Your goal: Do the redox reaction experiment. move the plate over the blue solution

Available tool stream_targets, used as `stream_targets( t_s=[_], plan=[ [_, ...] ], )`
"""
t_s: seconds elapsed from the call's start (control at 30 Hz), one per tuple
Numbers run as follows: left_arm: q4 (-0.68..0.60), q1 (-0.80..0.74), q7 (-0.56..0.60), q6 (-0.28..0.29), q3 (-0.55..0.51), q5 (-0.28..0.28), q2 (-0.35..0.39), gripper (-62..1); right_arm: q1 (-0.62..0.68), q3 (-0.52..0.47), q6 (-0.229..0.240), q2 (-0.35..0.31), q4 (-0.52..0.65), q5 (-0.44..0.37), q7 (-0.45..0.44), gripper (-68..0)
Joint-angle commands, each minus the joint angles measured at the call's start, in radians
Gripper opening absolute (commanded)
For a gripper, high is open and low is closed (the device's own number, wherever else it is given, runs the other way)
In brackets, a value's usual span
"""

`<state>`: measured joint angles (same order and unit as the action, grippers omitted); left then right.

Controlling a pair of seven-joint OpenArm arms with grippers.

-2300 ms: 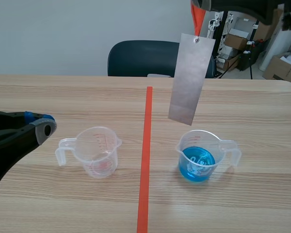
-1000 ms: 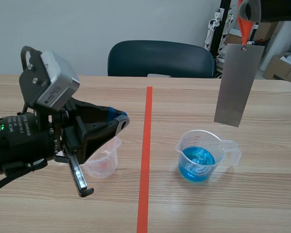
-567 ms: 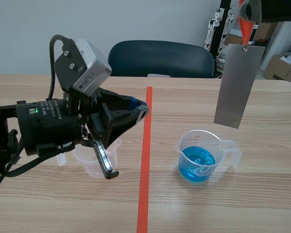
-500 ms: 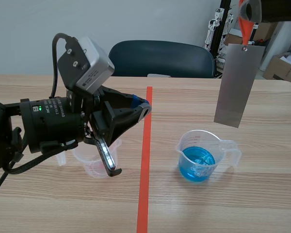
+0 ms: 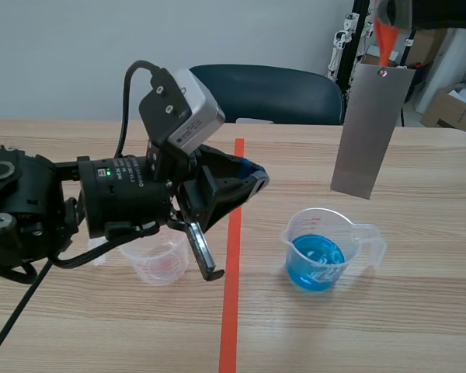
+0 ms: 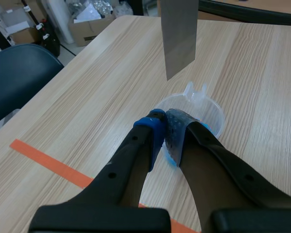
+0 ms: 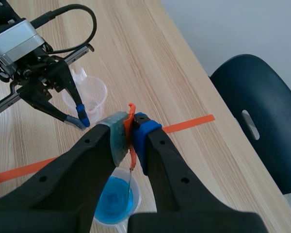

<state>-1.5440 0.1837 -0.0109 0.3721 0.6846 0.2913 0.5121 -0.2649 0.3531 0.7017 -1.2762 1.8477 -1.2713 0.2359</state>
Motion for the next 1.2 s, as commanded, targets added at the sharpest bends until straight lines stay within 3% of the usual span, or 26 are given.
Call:
stream_targets(
  t_s=[0.0,0.6,1.17],
  plan=[
    [-0.006,0.016,0.01,0.002,0.002,0.003,-0.016,-58.2,-0.011,-0.005,0.003,-0.005,0.001,-0.009,-0.018,-67.3],
    [0.093,0.094,0.006,0.01,0.047,-0.006,-0.084,-58.2,0.005,-0.005,0.003,-0.003,0.001,-0.012,-0.034,-67.4],
    [0.126,0.102,0.006,0.016,0.067,-0.004,-0.1,-58.2,0.005,-0.005,0.003,-0.003,0.001,-0.012,-0.034,-67.4]
  ],
)
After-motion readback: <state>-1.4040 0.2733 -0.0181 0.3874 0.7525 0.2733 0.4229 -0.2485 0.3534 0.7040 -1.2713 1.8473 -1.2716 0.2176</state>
